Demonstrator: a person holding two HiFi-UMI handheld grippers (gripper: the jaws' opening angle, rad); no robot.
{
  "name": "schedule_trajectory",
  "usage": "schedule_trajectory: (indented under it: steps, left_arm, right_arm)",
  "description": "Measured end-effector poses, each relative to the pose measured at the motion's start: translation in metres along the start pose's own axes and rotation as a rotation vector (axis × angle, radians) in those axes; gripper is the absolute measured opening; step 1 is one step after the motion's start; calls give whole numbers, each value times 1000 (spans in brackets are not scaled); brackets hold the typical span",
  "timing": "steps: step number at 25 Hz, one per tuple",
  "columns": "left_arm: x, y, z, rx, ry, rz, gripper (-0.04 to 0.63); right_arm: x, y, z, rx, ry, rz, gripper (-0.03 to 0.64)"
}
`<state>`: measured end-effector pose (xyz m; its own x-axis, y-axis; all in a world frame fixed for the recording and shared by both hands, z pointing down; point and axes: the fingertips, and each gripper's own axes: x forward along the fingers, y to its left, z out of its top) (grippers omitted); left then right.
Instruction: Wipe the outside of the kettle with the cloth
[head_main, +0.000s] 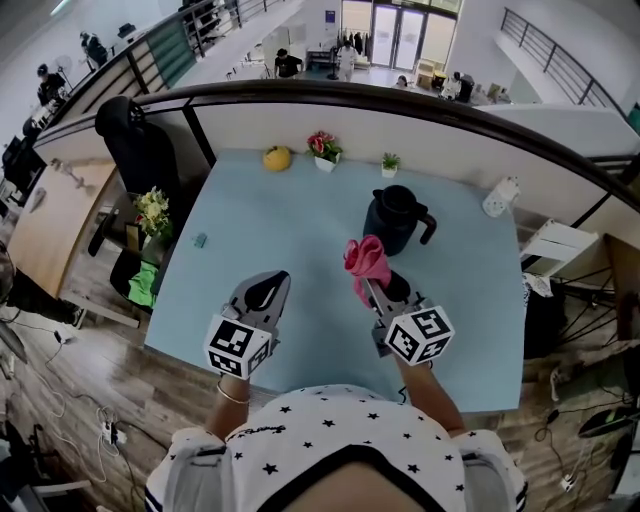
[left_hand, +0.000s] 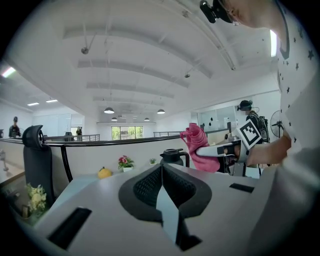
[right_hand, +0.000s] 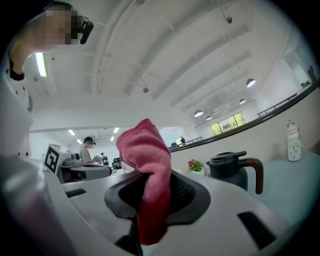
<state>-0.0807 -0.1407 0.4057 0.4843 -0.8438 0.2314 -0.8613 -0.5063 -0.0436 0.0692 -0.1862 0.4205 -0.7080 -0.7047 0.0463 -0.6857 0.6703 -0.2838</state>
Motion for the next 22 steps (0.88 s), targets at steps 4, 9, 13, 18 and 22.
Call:
schedule_trajectory:
  steps: [4, 9, 13, 18, 22]
  left_arm:
    - [-4, -3, -1, -2, -2, -1, 29]
    - [-9, -4, -2, -3, -4, -1, 29]
    - [-10, -7, -3, -2, -1, -7, 29]
    - [-11, -8, -3, -3, 1, -12, 29]
    - [-9, -8, -4, -2, 6, -19, 29]
  right_arm:
    - [-6, 4, 1, 10, -8, 0, 92]
    - [-12, 8, -2, 30, -7, -2, 92]
    - [-17, 8, -3, 42, -9, -9, 92]
    - [-20, 9, -3, 54, -9, -16, 92]
    - [-22, 7, -5, 72, -11, -24, 92]
